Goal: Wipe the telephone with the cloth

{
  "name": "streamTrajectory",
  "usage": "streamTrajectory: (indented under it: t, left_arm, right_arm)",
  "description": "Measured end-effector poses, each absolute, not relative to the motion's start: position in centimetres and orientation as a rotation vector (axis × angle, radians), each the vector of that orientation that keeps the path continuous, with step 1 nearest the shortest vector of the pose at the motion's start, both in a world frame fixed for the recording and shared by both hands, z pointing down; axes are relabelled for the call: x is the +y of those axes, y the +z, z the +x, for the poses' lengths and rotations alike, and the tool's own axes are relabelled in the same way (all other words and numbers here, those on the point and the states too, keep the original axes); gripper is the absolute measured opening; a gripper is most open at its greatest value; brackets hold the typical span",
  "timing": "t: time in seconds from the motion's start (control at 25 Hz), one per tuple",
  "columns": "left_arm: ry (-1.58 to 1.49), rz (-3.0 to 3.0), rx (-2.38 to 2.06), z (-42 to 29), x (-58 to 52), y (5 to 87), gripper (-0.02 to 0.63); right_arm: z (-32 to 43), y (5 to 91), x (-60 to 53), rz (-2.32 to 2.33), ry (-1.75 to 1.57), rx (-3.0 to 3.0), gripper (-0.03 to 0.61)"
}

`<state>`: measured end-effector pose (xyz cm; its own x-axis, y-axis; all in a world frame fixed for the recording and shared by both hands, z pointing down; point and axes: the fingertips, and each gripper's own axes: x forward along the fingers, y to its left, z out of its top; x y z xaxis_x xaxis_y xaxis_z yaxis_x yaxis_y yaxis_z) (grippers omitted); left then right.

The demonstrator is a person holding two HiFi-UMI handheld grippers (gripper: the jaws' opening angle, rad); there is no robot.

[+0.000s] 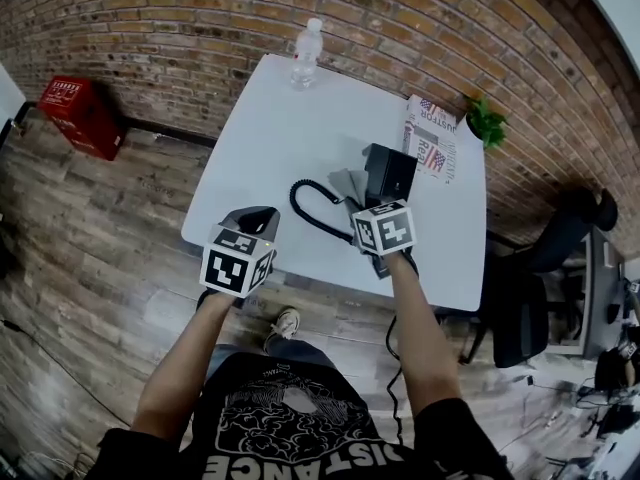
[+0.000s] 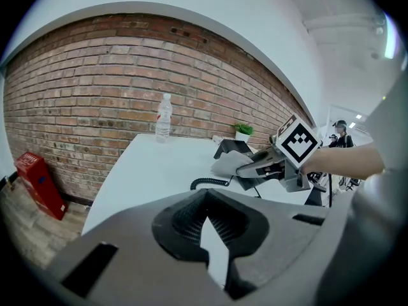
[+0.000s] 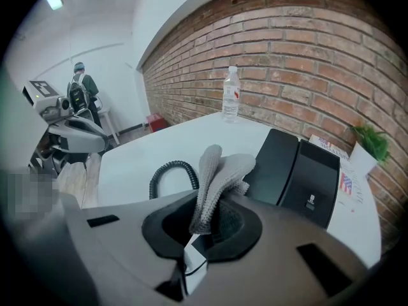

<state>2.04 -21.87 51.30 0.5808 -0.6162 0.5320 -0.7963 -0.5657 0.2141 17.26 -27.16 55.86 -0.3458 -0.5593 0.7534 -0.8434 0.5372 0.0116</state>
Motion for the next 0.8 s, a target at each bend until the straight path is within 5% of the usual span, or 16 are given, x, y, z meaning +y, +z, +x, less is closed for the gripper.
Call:
streamTrajectory:
  t: [0.8]
  left_arm:
    - [0.591,2.432,-1.039,4.4,-20.9,51.6,0.006]
  right_arm:
    - [17.5,56.4,-23.5,1.178,0.569,-2.075,0.012]
